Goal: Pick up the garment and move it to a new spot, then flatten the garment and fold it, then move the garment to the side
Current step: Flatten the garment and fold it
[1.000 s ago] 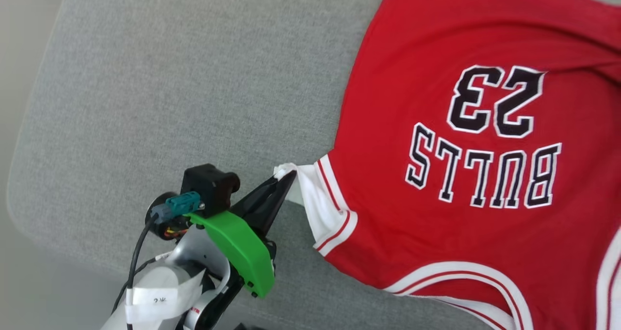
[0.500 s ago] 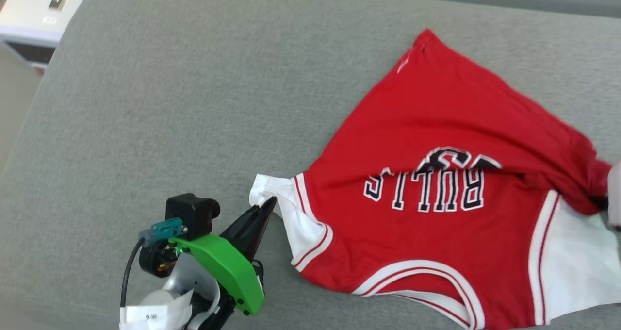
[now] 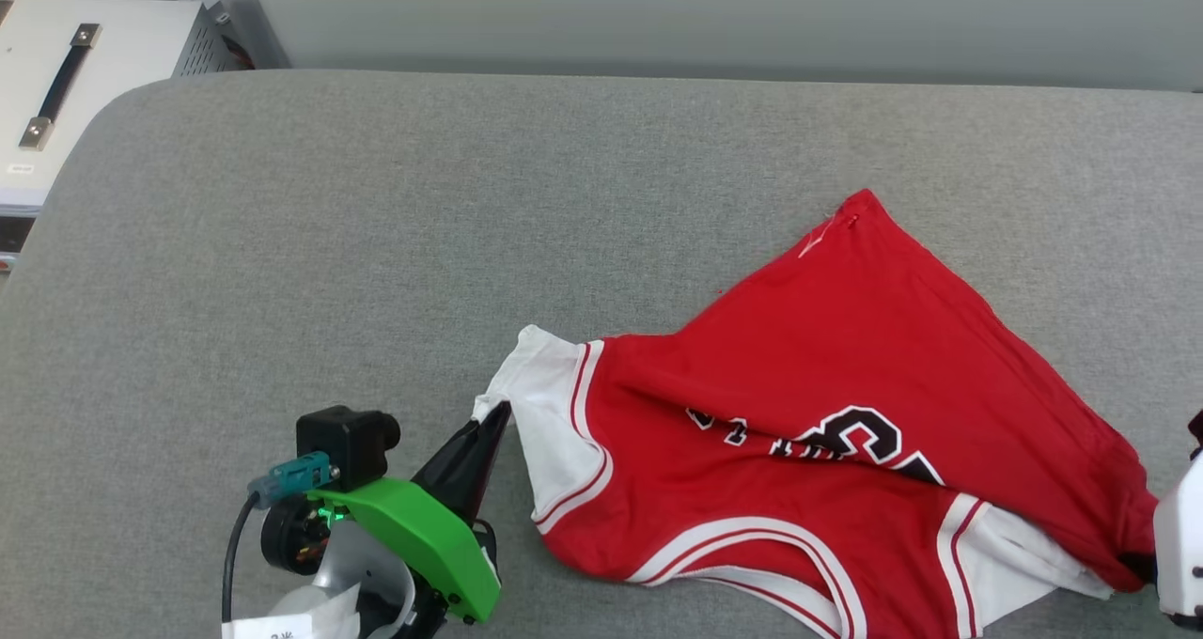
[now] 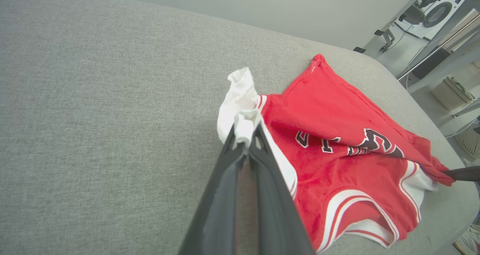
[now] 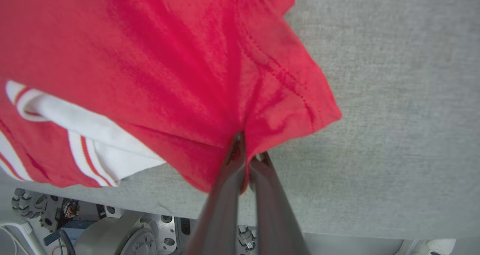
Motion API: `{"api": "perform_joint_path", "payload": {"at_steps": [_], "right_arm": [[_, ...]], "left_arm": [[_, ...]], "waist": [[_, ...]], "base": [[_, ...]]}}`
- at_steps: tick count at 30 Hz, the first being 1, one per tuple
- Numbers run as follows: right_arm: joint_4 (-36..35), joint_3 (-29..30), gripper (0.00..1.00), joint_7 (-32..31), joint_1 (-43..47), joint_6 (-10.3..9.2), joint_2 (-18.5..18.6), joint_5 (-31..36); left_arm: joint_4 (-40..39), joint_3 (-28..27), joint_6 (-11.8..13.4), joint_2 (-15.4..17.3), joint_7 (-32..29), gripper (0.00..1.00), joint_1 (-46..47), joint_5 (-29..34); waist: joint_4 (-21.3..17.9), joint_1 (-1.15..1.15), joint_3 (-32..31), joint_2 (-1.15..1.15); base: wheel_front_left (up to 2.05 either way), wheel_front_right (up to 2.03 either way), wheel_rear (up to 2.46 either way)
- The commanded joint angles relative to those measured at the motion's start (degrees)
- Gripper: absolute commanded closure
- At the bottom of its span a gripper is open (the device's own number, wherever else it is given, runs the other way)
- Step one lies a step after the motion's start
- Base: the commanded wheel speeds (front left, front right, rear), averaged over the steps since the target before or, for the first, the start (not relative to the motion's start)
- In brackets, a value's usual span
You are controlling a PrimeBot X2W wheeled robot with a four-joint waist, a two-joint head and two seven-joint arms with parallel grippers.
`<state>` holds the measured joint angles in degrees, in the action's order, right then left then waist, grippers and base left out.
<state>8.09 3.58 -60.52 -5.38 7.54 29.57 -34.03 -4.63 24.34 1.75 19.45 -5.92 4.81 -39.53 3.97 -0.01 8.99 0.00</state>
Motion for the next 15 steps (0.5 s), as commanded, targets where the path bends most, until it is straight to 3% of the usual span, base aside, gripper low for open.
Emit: {"api": "perform_joint_path", "payload": {"at_steps": [1, 9, 10, 11, 15], "right_arm": [[-0.6, 0.6, 1.0, -0.5, 1.3, -0.05, -0.8, 0.4], [-2.8, 1.6, 1.0, -0.9, 2.9, -0.05, -2.7, 2.0], [-3.2, 1.5, 0.36, -0.7, 2.7, -0.05, -2.7, 2.0], [-3.6, 1.3, 0.0, -0.9, 2.6, -0.05, -2.6, 1.8], [-7.0, 0.7, 0.0, -2.4, 1.2, -0.05, -1.9, -0.1]], "left_arm": [[0.2, -0.1, 0.1, -0.6, 0.6, 1.0, -0.4, -0.7], [1.2, 0.2, -0.3, -0.9, 1.0, 1.0, 0.2, -0.9], [1.2, 0.3, -0.3, -0.8, 1.0, 1.0, 0.2, -0.9], [1.1, 0.3, -0.3, -0.7, 0.9, 1.0, 0.3, -0.9], [0.4, 0.5, -0.1, -0.3, 0.6, 1.0, 0.3, -0.6]], "waist": [[-0.5, 0.01, -0.5, 0.0], [-0.6, 0.01, -0.6, 0.0], [-0.5, 0.01, -0.7, 0.0], [-0.5, 0.01, -0.8, 0.0], [-0.2, 0.01, -0.8, 0.0]], "base": [[0.0, 0.0, 0.0], [0.0, 0.0, 0.0], [0.0, 0.0, 0.0], [0.0, 0.0, 0.0], [0.0, 0.0, 0.0]]}}
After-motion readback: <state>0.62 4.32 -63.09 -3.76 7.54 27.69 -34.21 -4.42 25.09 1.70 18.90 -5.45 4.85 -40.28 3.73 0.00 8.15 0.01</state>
